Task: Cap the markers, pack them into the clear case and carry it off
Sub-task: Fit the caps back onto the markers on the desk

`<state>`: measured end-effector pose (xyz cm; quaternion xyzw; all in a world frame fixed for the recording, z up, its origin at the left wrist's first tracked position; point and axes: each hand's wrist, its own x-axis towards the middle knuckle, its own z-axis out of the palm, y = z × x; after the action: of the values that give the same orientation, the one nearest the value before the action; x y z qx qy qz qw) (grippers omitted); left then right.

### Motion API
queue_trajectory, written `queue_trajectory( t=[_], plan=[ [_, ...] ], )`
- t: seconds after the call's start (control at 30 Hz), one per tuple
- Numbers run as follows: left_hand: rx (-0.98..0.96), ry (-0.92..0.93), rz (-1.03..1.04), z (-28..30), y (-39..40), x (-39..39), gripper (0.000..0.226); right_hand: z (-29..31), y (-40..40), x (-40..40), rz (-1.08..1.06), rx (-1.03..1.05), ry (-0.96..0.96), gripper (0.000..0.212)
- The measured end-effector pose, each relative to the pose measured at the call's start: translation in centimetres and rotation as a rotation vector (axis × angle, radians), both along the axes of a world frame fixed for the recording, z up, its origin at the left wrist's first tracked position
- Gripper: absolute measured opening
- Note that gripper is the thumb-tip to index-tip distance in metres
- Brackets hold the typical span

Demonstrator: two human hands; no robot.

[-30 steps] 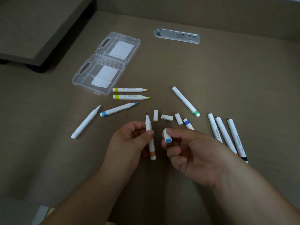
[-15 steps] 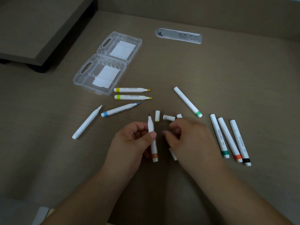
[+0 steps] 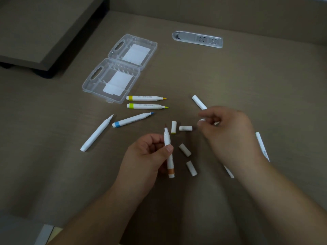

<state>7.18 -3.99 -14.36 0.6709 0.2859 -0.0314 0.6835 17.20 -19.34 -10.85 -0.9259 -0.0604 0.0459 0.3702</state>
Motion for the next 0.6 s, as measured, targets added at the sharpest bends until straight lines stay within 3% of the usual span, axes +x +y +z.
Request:
queue_trajectory(
  t=[0.13, 0.23, 0.43, 0.6],
  plan=[
    [-0.032, -0.015, 0.020, 0.1, 0.0, -0.1, 0.010, 2.1, 0.2, -2.7, -0.276, 0.829, 0.853, 0.003],
    [-0.018, -0.025, 0.026, 0.3, -0.1, -0.1, 0.010, 2.0, 0.6, -3.9, -0.398, 0.991, 1.158, 0.004],
    [-0.010, -0.037, 0.015, 0.4, 0.0, -0.3, 0.010, 1.4, 1.0, -4.8, -0.365, 0.946, 1.077, 0.011],
    [0.064, -0.012, -0.125, 0.5, 0.0, -0.6, 0.016, 1.1, 0.5, -4.6, -0.212, 0.664, 0.724, 0.008]
  ],
)
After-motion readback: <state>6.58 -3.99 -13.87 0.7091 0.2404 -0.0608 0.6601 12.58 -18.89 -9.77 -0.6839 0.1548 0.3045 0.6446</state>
